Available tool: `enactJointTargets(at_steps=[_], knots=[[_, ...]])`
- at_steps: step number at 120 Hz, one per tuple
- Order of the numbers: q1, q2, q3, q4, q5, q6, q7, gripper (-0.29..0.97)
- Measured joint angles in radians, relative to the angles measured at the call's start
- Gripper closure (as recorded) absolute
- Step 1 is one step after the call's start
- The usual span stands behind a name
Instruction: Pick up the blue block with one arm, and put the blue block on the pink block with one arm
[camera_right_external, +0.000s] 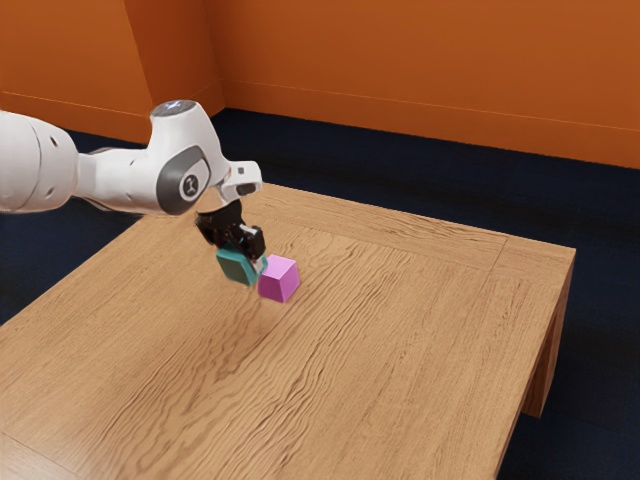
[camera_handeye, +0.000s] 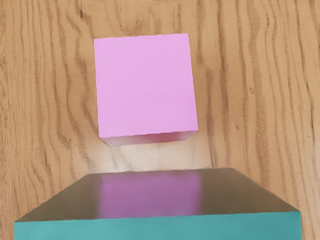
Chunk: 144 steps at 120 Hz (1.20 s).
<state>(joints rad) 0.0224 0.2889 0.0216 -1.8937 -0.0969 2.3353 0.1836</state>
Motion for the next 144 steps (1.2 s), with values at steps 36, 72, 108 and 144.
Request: enactJointTargets(at_steps=[36,72,108,144], knots=[[0.002,0.217,0.016,0.305,-0.003,-0.176,0.012,0.3],[0.002,0.311,0.016,0.452,-0.008,-0.283,0.025,0.3],[0.002,0.353,0.009,0.537,-0.01,-0.34,0.031,0.3],[0.001,0.416,0.009,0.631,-0.012,-0.391,0.036,0.3]])
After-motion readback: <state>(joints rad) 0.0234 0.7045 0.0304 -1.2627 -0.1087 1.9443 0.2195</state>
